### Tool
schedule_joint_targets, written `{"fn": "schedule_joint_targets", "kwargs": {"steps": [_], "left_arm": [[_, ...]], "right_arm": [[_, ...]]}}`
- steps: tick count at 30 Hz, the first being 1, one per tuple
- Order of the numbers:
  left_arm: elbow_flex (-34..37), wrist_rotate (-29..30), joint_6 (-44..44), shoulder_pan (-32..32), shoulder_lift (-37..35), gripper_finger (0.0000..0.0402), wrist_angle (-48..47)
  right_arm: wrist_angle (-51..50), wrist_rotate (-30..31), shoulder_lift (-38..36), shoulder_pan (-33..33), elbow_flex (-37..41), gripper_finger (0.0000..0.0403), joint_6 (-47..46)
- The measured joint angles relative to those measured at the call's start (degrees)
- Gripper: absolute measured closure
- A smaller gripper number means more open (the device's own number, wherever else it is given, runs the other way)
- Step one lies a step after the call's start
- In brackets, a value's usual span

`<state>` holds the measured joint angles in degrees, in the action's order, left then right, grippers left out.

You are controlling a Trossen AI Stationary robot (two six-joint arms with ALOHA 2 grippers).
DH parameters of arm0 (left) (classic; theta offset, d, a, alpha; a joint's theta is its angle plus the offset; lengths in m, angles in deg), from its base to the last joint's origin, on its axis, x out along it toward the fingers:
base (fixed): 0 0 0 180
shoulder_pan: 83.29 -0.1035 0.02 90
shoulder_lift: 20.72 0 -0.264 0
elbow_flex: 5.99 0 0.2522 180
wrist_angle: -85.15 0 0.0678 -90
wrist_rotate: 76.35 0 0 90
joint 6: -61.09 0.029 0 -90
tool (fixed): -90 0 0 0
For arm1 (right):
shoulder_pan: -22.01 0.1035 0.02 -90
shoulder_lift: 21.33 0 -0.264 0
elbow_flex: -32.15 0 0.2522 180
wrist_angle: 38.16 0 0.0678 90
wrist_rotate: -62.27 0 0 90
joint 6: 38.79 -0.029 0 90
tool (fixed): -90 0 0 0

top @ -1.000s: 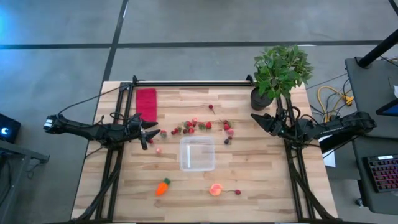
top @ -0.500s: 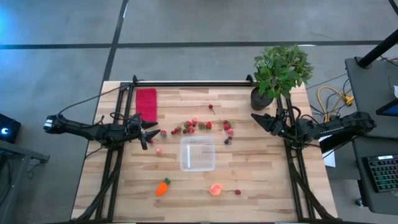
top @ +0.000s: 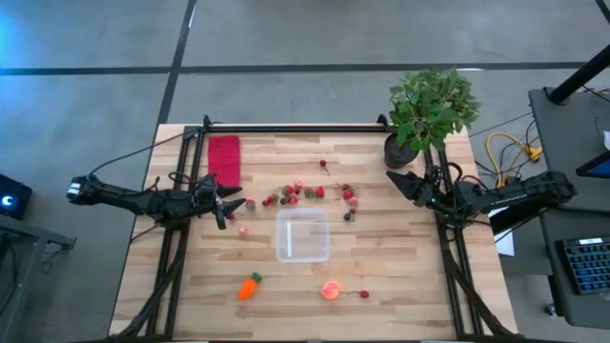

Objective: Pick and placing Produce into tupperware
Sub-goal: Put the red cherry into the transparent bin

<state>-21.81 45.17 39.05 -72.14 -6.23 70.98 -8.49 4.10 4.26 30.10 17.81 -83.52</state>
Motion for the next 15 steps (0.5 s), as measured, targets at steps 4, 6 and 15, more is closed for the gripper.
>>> {"fn": "schedule_joint_targets", "kwargs": {"steps": [4, 6, 15], "left_arm": [[0.00, 0.00, 0.00, 0.00, 0.01, 0.0199, -0.01], [0.00, -0.01, 0.00, 0.00, 0.00, 0.0199, -0.01], [0.00, -0.01, 0.00, 0.00, 0.01, 0.0199, -0.01]], "right_arm": [[0.55, 1.24, -0.68, -0.01, 0.00, 0.0177, 3.89], [0.81, 1.03, -0.78, -0.01, 0.00, 0.0177, 5.16], [2.17, -2.12, -0.87, 0.01, 0.00, 0.0177, -5.06]]}}
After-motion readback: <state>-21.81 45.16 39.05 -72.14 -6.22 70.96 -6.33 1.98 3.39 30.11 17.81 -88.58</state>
